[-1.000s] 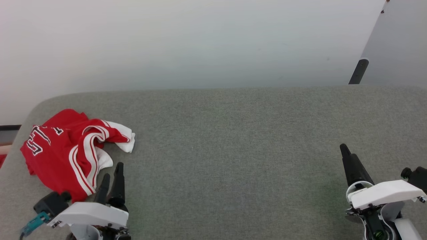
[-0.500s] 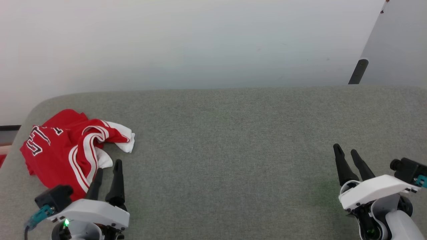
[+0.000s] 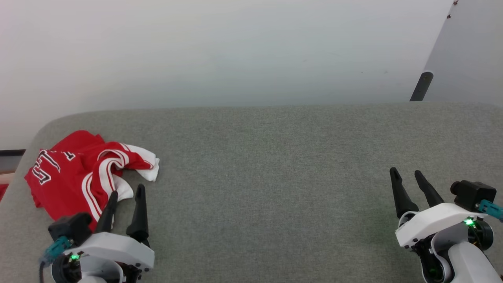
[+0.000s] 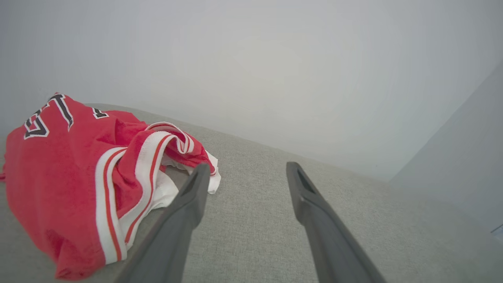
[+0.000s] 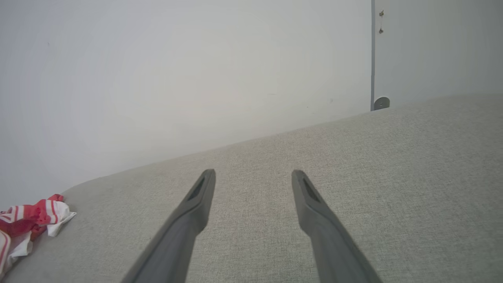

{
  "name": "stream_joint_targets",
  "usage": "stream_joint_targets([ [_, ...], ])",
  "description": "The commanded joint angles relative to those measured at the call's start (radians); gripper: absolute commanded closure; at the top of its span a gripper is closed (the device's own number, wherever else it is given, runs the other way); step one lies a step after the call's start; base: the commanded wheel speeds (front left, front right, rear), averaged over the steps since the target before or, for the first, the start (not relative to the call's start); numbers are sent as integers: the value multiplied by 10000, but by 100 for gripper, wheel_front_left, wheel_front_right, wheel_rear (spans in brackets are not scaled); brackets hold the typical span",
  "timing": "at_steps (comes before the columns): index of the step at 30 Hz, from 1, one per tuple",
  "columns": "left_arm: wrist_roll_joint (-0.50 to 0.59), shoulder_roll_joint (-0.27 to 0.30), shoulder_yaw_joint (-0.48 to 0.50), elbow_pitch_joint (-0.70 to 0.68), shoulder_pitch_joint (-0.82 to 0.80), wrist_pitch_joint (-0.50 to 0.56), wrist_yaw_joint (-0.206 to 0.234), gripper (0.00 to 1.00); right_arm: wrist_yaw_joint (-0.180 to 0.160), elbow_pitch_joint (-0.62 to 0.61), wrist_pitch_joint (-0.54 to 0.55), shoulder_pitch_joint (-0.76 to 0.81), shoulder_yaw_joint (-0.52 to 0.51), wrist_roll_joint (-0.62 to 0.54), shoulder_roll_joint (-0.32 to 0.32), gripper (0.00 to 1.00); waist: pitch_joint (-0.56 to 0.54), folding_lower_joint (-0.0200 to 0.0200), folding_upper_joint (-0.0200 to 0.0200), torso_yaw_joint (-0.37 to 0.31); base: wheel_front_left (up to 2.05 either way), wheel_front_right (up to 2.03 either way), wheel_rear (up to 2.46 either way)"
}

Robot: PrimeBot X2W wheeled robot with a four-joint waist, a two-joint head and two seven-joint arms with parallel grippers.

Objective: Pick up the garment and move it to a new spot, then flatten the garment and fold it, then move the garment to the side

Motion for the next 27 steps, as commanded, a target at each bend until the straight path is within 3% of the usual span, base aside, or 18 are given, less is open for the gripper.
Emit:
stream_joint_targets([
  [1,325,109,-21,-91,-179,-106,-9,0,4,8,-106,-344,30,-320,-87,0,-7,0,-1,-2,0,0,0],
  [27,2355,115,194,435,-262,-720,-313,0,6,376,-720,-686,-208,-2812,-225,0,-28,0,-1,-44,0,0,0],
])
